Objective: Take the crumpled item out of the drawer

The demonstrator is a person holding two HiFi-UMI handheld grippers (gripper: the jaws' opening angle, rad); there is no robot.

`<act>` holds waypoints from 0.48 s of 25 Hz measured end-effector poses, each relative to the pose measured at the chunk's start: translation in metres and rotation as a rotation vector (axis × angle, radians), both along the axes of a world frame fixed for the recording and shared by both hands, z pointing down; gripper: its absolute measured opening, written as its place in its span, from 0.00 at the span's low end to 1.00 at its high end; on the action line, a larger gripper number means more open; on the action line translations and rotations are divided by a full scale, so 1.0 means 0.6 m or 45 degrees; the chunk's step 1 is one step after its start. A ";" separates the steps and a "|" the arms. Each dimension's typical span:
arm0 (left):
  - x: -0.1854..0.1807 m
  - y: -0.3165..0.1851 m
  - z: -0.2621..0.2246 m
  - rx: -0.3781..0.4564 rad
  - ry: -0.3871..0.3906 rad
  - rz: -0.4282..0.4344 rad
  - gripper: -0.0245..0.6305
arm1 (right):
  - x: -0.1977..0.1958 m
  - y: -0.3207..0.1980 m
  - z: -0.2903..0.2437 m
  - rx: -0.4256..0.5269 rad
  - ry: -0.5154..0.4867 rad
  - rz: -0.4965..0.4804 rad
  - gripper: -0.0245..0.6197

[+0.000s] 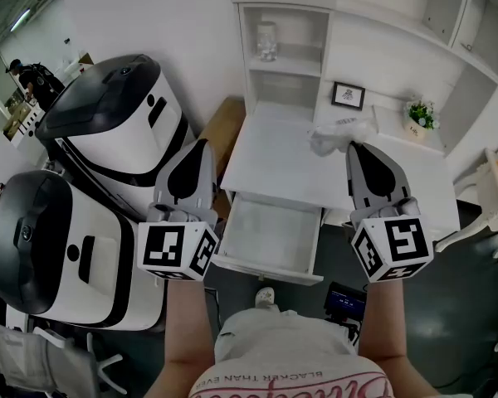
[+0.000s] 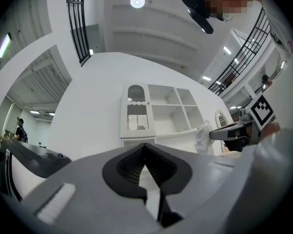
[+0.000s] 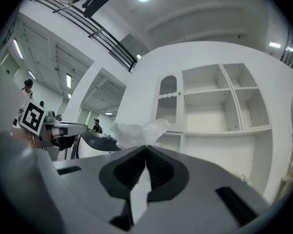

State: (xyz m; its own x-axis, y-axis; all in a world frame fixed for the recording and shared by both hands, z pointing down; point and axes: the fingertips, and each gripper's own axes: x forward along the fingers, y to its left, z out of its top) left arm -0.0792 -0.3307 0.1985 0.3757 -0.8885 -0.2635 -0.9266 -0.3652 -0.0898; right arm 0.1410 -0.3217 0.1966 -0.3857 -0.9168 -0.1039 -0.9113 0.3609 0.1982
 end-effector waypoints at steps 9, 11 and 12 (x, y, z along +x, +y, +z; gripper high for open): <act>-0.003 0.008 -0.010 0.026 -0.020 0.003 0.05 | -0.007 0.005 0.003 -0.011 -0.010 -0.002 0.05; -0.005 0.009 -0.011 0.029 -0.019 0.002 0.05 | -0.009 0.005 0.002 -0.008 -0.010 -0.005 0.05; -0.006 0.010 -0.012 0.029 -0.017 -0.001 0.05 | -0.011 0.006 0.001 -0.007 -0.009 -0.007 0.05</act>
State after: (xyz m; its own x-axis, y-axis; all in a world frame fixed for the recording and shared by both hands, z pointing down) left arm -0.0826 -0.3249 0.1915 0.3790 -0.8825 -0.2785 -0.9254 -0.3624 -0.1107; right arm 0.1345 -0.3180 0.1974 -0.3902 -0.9151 -0.1019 -0.9106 0.3671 0.1900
